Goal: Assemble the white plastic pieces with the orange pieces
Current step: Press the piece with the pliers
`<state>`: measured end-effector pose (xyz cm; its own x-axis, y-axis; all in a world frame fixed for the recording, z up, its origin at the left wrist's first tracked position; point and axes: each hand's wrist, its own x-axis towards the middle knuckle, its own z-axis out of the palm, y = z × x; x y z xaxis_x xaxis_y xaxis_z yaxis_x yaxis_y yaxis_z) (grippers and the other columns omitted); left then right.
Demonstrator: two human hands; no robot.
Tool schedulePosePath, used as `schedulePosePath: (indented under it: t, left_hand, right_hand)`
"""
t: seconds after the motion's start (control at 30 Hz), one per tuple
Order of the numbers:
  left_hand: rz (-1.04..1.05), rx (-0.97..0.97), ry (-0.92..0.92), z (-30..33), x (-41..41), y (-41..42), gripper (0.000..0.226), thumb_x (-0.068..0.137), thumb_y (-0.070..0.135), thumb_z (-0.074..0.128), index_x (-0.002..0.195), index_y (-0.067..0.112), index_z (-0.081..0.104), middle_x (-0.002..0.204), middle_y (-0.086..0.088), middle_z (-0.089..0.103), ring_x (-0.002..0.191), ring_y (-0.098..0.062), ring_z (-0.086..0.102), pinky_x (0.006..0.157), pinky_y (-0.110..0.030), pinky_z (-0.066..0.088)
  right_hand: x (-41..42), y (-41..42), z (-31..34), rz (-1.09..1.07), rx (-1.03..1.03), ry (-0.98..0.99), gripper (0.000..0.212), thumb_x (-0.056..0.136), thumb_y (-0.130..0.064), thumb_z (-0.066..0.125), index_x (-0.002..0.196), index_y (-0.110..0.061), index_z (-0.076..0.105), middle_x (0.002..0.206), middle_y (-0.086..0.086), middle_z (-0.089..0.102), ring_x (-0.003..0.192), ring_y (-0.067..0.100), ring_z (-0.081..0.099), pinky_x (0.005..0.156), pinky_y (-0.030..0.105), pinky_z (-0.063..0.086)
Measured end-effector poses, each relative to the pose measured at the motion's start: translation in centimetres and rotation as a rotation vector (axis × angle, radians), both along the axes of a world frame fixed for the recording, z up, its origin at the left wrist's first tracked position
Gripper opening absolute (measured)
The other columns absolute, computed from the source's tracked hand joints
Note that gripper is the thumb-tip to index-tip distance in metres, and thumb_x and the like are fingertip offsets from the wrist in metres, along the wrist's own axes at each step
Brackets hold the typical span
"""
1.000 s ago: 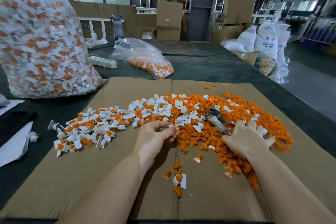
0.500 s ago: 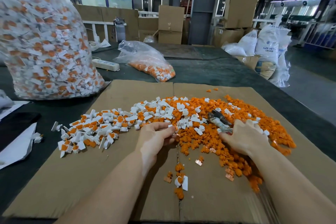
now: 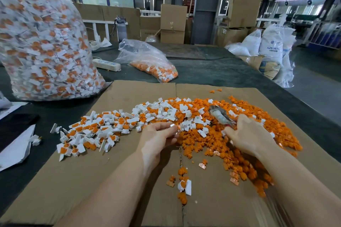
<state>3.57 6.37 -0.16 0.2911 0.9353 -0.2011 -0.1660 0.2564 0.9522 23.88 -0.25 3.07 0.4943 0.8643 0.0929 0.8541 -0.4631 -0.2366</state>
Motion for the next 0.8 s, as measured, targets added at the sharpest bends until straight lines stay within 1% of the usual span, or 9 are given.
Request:
schedulePosePath:
  t: [0.07, 0.13, 0.2, 0.27, 0.33, 0.4, 0.6, 0.7, 0.8]
  left_hand:
    - [-0.009, -0.037, -0.071, 0.2, 0.1, 0.2, 0.014, 0.085, 0.003, 0.064, 0.098, 0.000, 0.064, 0.077, -0.011, 0.065, 0.065, -0.014, 0.063, 0.058, -0.018, 0.054]
    - [-0.005, -0.069, -0.120, 0.5, 0.2, 0.4, 0.014, 0.084, 0.002, 0.064, 0.098, -0.001, 0.063, 0.074, -0.010, 0.064, 0.062, -0.013, 0.063, 0.056, -0.018, 0.054]
    - [0.011, -0.098, -0.162, 1.0, 0.3, 0.5, 0.012, 0.083, 0.000, 0.064, 0.096, -0.001, 0.063, 0.068, -0.008, 0.065, 0.058, -0.011, 0.064, 0.054, -0.018, 0.055]
    - [0.018, -0.126, -0.198, 1.4, 0.4, 0.7, 0.010, 0.084, -0.001, 0.063, 0.094, -0.001, 0.062, 0.062, -0.007, 0.065, 0.054, -0.011, 0.064, 0.050, -0.017, 0.053]
    - [0.033, -0.142, -0.217, 1.7, 0.3, 0.9, 0.008, 0.084, -0.002, 0.061, 0.092, -0.001, 0.061, 0.058, -0.007, 0.065, 0.050, -0.011, 0.063, 0.046, -0.017, 0.052]
    - [0.055, -0.136, -0.209, 1.7, 0.3, 1.1, 0.008, 0.085, -0.002, 0.062, 0.093, -0.002, 0.061, 0.059, -0.008, 0.064, 0.050, -0.010, 0.062, 0.045, -0.017, 0.051]
    - [0.081, -0.118, -0.163, 1.3, 0.3, 1.2, 0.016, 0.084, -0.002, 0.063, 0.100, -0.004, 0.061, 0.083, -0.015, 0.065, 0.060, -0.012, 0.063, 0.049, -0.017, 0.053]
    - [0.087, -0.103, -0.142, 1.2, 0.2, 1.3, 0.014, 0.085, -0.001, 0.062, 0.099, -0.003, 0.061, 0.084, -0.016, 0.064, 0.063, -0.013, 0.062, 0.052, -0.018, 0.054]
    - [0.093, -0.096, -0.118, 1.3, 0.2, 1.4, 0.012, 0.086, 0.000, 0.061, 0.098, -0.003, 0.062, 0.085, -0.017, 0.064, 0.065, -0.014, 0.061, 0.053, -0.018, 0.054]
  right_hand:
    - [-1.5, -0.3, 0.9, 0.126, 0.031, 0.092, 0.025, 0.095, -0.042, 0.043, 0.091, -0.018, 0.045, 0.086, -0.001, 0.051, 0.069, 0.010, 0.047, 0.055, 0.023, 0.034]
    - [-3.2, -0.7, 1.6, 0.250, 0.041, 0.277, 0.026, 0.095, -0.039, 0.043, 0.088, -0.016, 0.052, 0.074, -0.003, 0.049, 0.058, 0.007, 0.044, 0.050, 0.021, 0.030]
    - [-4.7, -1.3, 2.2, 0.341, 0.022, 0.456, 0.031, 0.095, -0.035, 0.046, 0.075, -0.013, 0.055, 0.062, -0.001, 0.046, 0.046, 0.006, 0.038, 0.044, 0.017, 0.028]
    - [-5.6, -1.6, 2.7, 0.380, -0.008, 0.521, 0.034, 0.094, -0.033, 0.047, 0.067, -0.013, 0.051, 0.056, 0.001, 0.041, 0.040, 0.006, 0.033, 0.039, 0.014, 0.025]
    - [-6.1, -1.6, 2.8, 0.373, -0.028, 0.567, 0.032, 0.094, -0.032, 0.047, 0.069, -0.013, 0.051, 0.052, -0.002, 0.038, 0.036, 0.005, 0.031, 0.036, 0.012, 0.024]
    - [-6.3, -1.5, 2.9, 0.356, -0.060, 0.618, 0.033, 0.095, -0.031, 0.047, 0.068, -0.012, 0.051, 0.046, -0.008, 0.039, 0.034, 0.002, 0.033, 0.035, 0.010, 0.025]
    - [-6.5, -1.7, 3.3, 0.331, -0.142, 0.809, 0.033, 0.096, -0.027, 0.044, 0.067, -0.012, 0.048, 0.038, -0.013, 0.043, 0.035, 0.001, 0.043, 0.039, 0.012, 0.034]
    - [-6.5, -1.8, 3.2, 0.344, -0.162, 0.815, 0.029, 0.096, -0.027, 0.044, 0.071, -0.014, 0.051, 0.040, -0.014, 0.046, 0.040, 0.001, 0.046, 0.043, 0.015, 0.037]
    - [-6.5, -1.7, 3.0, 0.355, -0.158, 0.782, 0.025, 0.096, -0.027, 0.044, 0.077, -0.014, 0.054, 0.042, -0.015, 0.046, 0.039, -0.002, 0.043, 0.040, 0.011, 0.034]
